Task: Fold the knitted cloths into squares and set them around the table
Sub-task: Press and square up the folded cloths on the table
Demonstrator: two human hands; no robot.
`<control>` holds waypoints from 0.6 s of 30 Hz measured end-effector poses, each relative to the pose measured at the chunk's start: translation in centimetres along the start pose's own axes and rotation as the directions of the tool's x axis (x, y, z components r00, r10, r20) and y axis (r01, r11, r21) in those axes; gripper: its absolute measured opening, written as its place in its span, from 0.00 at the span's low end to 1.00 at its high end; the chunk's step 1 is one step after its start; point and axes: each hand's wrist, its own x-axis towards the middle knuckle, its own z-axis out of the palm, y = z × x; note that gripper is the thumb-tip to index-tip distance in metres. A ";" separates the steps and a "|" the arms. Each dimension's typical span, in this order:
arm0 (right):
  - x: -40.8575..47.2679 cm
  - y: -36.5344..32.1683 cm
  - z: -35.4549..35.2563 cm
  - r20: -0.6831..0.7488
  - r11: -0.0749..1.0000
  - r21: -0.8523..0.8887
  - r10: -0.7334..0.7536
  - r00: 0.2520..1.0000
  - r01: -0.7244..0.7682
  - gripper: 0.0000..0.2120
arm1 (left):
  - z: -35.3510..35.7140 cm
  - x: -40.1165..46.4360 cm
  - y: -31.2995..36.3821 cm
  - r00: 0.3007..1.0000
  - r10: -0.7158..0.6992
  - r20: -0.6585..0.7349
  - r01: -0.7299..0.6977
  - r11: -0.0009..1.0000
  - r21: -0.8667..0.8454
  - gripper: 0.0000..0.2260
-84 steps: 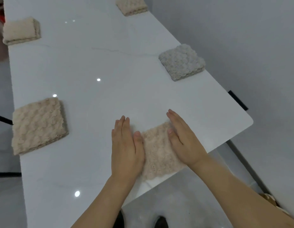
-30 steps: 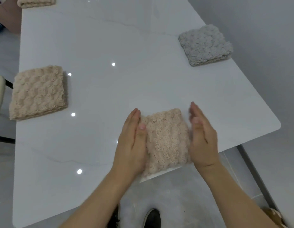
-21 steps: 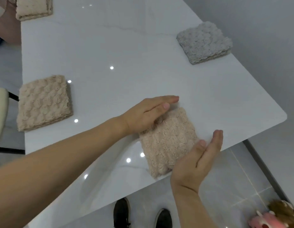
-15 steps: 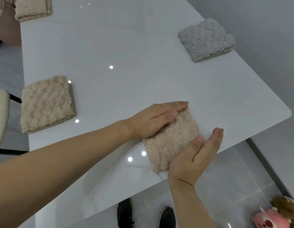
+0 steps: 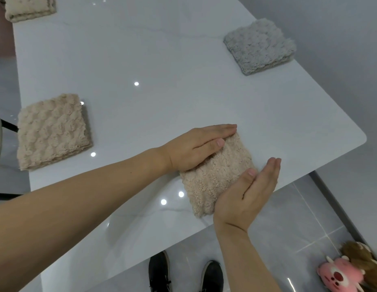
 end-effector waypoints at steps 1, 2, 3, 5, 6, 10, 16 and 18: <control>0.0 0.0 0.0 0.003 1.000 -0.014 -0.003 1.000 0.003 0.27 | 0.0 0.0 0.0 1.000 0.004 0.002 -0.004 1.000 0.006 0.21; 0.0 0.0 0.0 0.010 1.000 -0.029 -0.006 1.000 0.006 0.26 | 0.0 0.0 0.0 1.000 0.010 0.006 -0.010 1.000 0.017 0.21; 0.0 0.0 0.0 0.019 0.999 -0.045 -0.005 1.000 0.006 0.26 | 0.1 -0.1 0.0 1.000 0.017 0.014 -0.017 0.999 0.032 0.21; -0.1 0.1 -0.3 0.050 0.996 -0.089 0.000 0.999 0.005 0.27 | 0.1 0.0 0.2 0.999 0.015 0.051 -0.018 0.998 0.058 0.22; 0.0 0.2 -0.5 0.076 0.993 -0.120 -0.003 0.997 0.012 0.28 | 0.1 0.0 0.4 0.997 -0.001 0.074 -0.005 0.997 0.075 0.23; 1.0 -0.7 -2.1 0.266 0.953 -0.293 0.001 0.964 0.079 0.29 | -0.5 0.0 1.0 0.992 -0.051 0.117 0.014 0.954 0.300 0.26; 6.9 -2.6 -3.9 0.542 0.752 -0.564 0.027 0.840 0.341 0.29 | -3.4 -0.1 0.8 0.995 -0.075 -0.064 0.099 0.814 0.573 0.30; 9.0 -2.9 -4.0 0.587 0.662 -0.600 -0.017 0.809 0.449 0.29 | -4.4 0.7 0.7 0.994 -0.075 -0.083 0.111 0.768 0.631 0.33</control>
